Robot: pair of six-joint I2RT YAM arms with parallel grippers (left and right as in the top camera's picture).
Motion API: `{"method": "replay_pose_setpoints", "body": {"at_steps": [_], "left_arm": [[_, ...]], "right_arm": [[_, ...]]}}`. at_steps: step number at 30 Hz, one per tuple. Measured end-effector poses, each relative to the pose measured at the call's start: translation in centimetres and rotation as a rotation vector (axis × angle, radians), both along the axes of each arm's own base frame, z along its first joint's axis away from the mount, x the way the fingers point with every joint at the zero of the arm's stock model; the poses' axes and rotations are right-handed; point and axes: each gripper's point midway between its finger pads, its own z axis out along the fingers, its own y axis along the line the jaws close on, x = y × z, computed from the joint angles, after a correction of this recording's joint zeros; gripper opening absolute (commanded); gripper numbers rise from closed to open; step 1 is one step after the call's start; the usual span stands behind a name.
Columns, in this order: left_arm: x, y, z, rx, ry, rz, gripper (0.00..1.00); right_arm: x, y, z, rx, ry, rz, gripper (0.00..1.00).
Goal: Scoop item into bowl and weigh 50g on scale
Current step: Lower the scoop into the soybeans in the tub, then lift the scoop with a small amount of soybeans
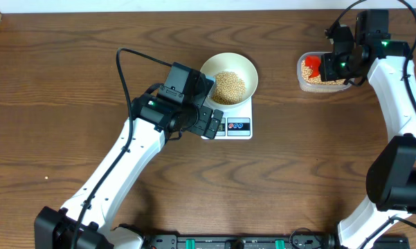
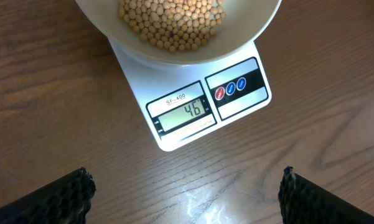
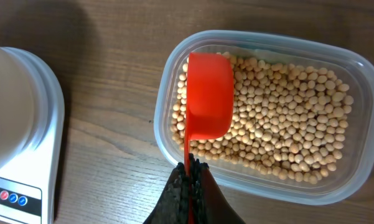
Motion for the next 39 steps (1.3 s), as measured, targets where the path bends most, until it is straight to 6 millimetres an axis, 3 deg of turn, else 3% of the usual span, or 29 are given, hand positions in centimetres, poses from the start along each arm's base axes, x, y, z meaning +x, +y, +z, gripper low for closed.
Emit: {"method": "replay_pose_setpoints", "body": {"at_steps": [7, 18, 39], "left_arm": [[0.0, 0.0, 0.0, 0.0, 0.0, 0.0, 0.96], [0.0, 0.0, 0.0, 0.0, 0.0, 0.0, 0.96], [0.0, 0.0, 0.0, 0.002, -0.001, 0.001, 0.96]], "right_arm": [[-0.1, -0.3, 0.0, 0.011, 0.003, -0.007, 0.01], [-0.3, -4.7, 0.2, 0.021, 0.004, -0.103, 0.01], [-0.8, -1.1, 3.9, 0.387, -0.062, 0.011, 0.01]]}}
